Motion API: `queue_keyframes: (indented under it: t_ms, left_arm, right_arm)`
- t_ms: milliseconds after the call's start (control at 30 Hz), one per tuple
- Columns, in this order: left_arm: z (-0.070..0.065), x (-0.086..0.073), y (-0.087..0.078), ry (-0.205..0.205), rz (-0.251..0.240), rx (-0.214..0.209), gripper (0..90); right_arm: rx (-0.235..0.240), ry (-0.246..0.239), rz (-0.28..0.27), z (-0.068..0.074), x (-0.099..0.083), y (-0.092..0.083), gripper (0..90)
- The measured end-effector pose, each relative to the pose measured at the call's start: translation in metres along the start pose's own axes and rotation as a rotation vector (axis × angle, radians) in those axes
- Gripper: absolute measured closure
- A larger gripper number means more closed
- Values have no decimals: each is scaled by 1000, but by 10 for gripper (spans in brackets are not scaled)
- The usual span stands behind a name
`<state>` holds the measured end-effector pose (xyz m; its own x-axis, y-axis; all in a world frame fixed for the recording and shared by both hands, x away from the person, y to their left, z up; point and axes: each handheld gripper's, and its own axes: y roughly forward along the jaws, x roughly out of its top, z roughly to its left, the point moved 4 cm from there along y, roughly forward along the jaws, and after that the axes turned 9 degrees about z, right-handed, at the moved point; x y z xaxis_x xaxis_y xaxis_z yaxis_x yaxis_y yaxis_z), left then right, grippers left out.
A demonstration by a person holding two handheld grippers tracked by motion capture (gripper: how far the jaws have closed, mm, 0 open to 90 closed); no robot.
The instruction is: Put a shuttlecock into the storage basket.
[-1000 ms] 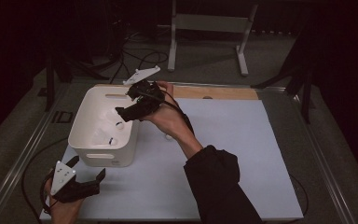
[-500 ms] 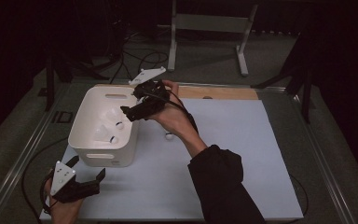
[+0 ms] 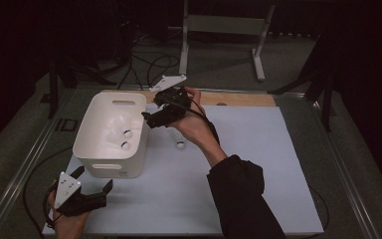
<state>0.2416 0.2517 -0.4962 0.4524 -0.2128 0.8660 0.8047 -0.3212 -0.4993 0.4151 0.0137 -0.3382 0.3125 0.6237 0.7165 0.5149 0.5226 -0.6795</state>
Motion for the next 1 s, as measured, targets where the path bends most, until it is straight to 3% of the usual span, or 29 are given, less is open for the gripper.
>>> queue_keyframes:
  t_ms: [233, 400, 1000]
  left_arm:
    - [0, 0, 0, 0, -1, 3, 2]
    - [0, 0, -1, -1, -4, 5, 2]
    - [1, -1, -2, -2, -4, 7, 2]
  right_arm:
    - [-29, 18, 7, -8, -7, 2, 86]
    - [-64, 0, 16, -13, -11, 4, 86]
    - [-99, 34, 43, -31, -31, 15, 87]
